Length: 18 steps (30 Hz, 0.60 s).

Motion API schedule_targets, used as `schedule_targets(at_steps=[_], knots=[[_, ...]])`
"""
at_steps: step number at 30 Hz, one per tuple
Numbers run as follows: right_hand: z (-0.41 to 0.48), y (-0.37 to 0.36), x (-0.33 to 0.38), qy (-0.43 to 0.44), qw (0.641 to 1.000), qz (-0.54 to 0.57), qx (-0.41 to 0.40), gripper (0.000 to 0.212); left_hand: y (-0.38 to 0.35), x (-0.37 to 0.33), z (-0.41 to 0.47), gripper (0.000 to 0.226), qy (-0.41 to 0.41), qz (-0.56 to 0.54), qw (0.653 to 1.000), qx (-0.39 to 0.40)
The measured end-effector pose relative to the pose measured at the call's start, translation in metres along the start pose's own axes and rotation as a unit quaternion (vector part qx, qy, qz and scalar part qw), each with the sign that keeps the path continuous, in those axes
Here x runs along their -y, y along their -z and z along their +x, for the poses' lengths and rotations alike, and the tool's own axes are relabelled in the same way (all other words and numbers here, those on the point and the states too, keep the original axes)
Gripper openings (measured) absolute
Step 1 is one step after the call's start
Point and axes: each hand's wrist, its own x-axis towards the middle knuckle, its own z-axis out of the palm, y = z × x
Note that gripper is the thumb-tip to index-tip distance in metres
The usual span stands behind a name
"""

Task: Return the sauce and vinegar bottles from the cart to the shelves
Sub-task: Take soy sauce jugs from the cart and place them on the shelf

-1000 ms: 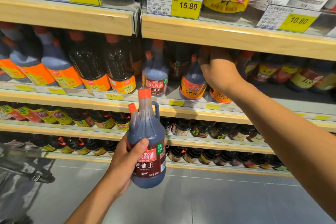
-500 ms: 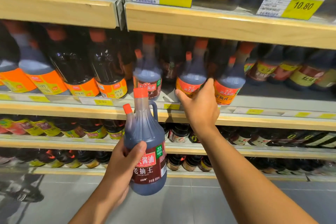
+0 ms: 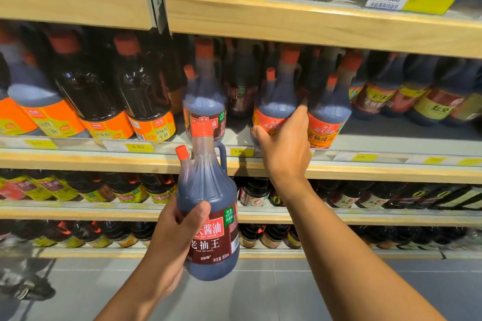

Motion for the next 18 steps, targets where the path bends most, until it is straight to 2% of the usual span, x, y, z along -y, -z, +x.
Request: schedule_targets(at_steps=[2,3,5,7,10,15,18], knots=[[-0.013,0.004,-0.005,0.052,0.998,0.026,-0.029,0.087,-0.001,-0.002,0.002,0.122,0.001,-0.001,1.000,-0.001],[-0.019,0.007,-0.008,0.086,0.994,0.046,-0.049,0.081,-0.001,-0.003,0.002,0.122,0.001,-0.002,1.000,-0.004],[-0.027,0.012,-0.013,0.177,0.980,0.064,-0.057,0.053,-0.002,-0.004,0.005,0.121,0.003,-0.002,1.000,-0.010],[-0.020,0.011,-0.011,0.269,0.963,-0.019,0.025,0.040,-0.003,-0.005,0.008,0.116,0.004,0.009,1.000,-0.012],[0.007,0.003,0.008,0.323,0.900,-0.240,0.165,0.048,-0.005,-0.006,0.015,0.086,-0.004,0.012,1.000,-0.021],[0.026,0.014,0.037,0.393,0.784,-0.441,0.193,0.031,-0.011,-0.009,0.023,0.081,-0.015,0.026,0.999,-0.016],[0.028,0.018,0.043,0.391,0.754,-0.483,0.214,0.034,-0.017,-0.012,0.027,0.082,-0.021,0.030,0.999,-0.009]])
